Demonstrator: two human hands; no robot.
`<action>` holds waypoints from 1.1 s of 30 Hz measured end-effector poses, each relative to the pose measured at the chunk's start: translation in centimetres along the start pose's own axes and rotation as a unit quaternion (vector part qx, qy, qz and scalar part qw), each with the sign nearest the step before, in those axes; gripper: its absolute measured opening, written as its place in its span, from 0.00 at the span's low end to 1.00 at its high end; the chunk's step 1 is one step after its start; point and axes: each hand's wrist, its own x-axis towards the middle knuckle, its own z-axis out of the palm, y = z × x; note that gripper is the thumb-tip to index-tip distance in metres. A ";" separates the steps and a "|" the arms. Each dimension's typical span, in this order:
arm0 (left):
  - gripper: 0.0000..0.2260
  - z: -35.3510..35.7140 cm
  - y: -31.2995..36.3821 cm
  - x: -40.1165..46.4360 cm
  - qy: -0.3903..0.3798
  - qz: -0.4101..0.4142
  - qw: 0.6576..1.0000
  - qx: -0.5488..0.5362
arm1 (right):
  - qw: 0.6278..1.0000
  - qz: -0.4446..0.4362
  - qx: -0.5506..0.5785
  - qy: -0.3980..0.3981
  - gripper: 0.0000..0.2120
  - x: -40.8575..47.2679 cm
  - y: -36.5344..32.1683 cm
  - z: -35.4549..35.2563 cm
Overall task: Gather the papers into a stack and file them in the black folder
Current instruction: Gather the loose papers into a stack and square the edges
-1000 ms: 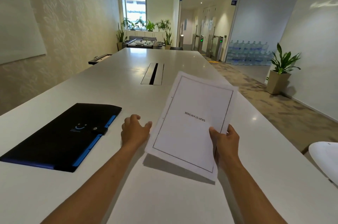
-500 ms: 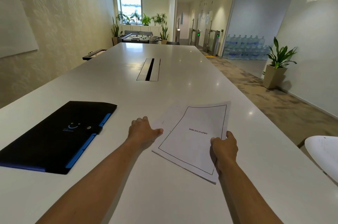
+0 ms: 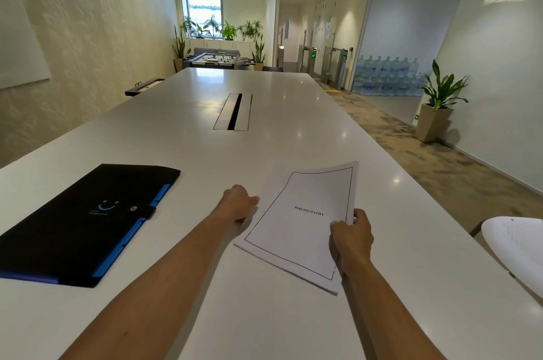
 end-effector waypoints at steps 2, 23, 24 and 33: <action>0.15 0.1 -0.3 0.5 -0.020 -0.020 0.996 -0.084 | 1.000 0.003 0.017 -0.017 0.21 0.2 0.0 0.0; 0.55 0.4 -3.6 -1.3 -0.134 0.001 0.941 -0.310 | 0.988 -0.004 -0.025 -0.151 0.30 -0.7 0.0 2.1; 0.53 0.2 -3.8 -1.7 -0.130 0.004 0.934 -0.332 | 0.987 -0.009 -0.036 -0.156 0.31 -0.8 -0.1 2.2; 0.24 -3.2 -3.9 -6.6 -0.058 0.169 0.927 -0.329 | 0.952 0.024 0.200 -0.231 0.18 -1.1 -1.4 2.1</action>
